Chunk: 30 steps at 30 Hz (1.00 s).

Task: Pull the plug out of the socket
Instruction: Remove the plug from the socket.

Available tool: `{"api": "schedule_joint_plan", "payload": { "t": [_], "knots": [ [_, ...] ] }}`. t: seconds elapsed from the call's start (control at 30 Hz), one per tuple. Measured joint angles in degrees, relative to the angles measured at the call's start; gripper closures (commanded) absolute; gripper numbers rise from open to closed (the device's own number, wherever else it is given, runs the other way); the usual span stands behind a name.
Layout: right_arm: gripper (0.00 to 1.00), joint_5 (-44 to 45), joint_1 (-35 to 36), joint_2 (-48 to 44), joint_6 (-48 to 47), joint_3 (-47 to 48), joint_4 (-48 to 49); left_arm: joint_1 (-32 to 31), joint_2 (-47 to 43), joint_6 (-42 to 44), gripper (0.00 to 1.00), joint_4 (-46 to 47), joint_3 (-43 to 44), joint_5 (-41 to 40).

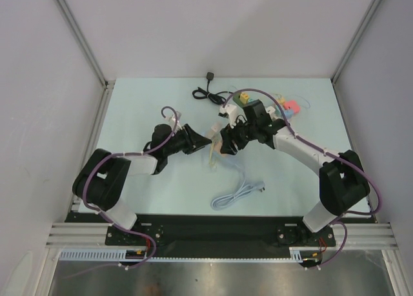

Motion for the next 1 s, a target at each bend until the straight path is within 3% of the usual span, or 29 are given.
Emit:
{"api": "schedule_joint_plan", "payload": {
  "t": [0.37,0.53,0.83,1.0],
  "knots": [
    [1.0,-11.26,-7.17,-1.55,-3.3,-1.38,0.31,-0.76,1.97,4.66,1.0,-2.25,2.32,-1.4],
    [1.0,-7.72,-11.02,-6.62,-1.27,-2.14,2.56,0.63,4.33,4.55,1.0,-3.63,2.32,-3.43],
    [1.0,-3.15,-9.42,-8.37,-1.79,-4.24,2.67,0.85,5.64,4.81,0.99,-1.51,2.82,-2.51],
    [1.0,-4.11,-12.68,-10.67,-1.79,-4.96,2.84,1.92,4.92,5.49,0.76,-1.22,2.64,-1.95]
  ]
}}
